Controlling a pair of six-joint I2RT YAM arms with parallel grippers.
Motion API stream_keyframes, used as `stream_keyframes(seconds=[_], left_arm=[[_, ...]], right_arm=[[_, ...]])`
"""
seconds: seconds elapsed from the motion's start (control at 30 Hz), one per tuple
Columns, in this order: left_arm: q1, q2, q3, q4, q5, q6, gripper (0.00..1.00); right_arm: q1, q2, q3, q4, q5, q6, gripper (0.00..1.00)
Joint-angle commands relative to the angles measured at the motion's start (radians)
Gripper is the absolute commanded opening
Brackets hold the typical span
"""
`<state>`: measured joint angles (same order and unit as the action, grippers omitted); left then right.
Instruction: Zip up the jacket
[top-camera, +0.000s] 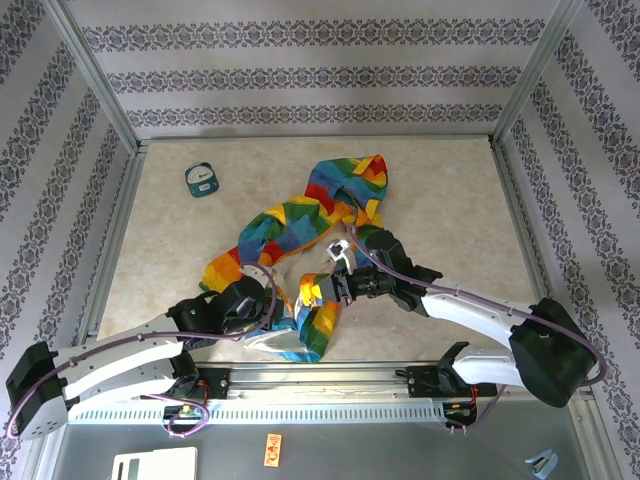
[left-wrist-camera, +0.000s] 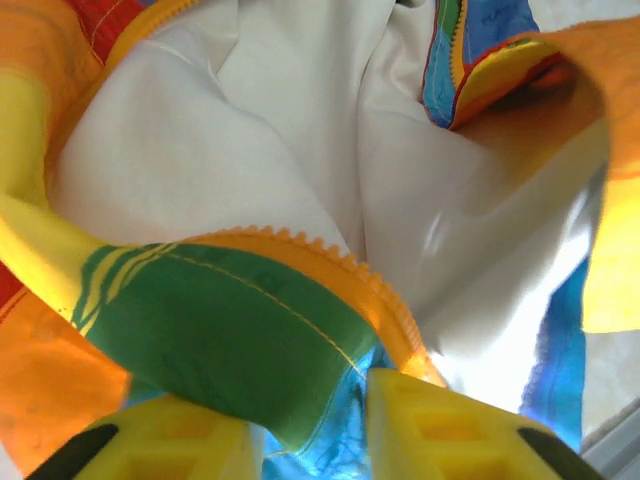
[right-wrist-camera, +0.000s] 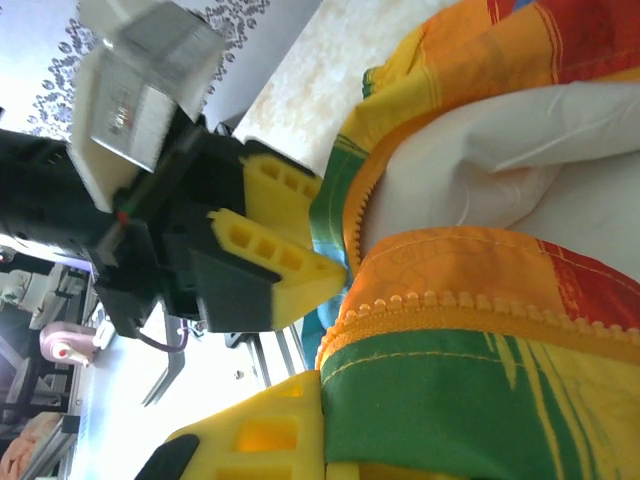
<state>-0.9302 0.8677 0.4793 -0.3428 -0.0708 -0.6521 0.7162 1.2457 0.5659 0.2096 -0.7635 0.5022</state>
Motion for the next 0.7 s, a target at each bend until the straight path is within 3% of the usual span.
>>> stream_keyframes(seconds=[0.0,0.13,0.27,0.67], left_arm=[[0.019,-0.035,0.057,-0.089,0.015,-0.110,0.43],[0.027,-0.078,0.080,-0.133,0.024,-0.204,0.51],[0.028,-0.099,0.093,-0.218,0.006,-0.328,0.42],[0.025,-0.151,0.063,-0.332,0.030,-0.511,0.42]], right_arm=[[0.006,0.015,-0.006,0.019,0.005,-0.034,0.00],[0.008,0.030,-0.011,0.026,-0.005,-0.043,0.00],[0.008,0.032,-0.024,0.036,-0.011,-0.048,0.00],[0.026,0.040,-0.046,0.052,-0.019,-0.052,0.00]])
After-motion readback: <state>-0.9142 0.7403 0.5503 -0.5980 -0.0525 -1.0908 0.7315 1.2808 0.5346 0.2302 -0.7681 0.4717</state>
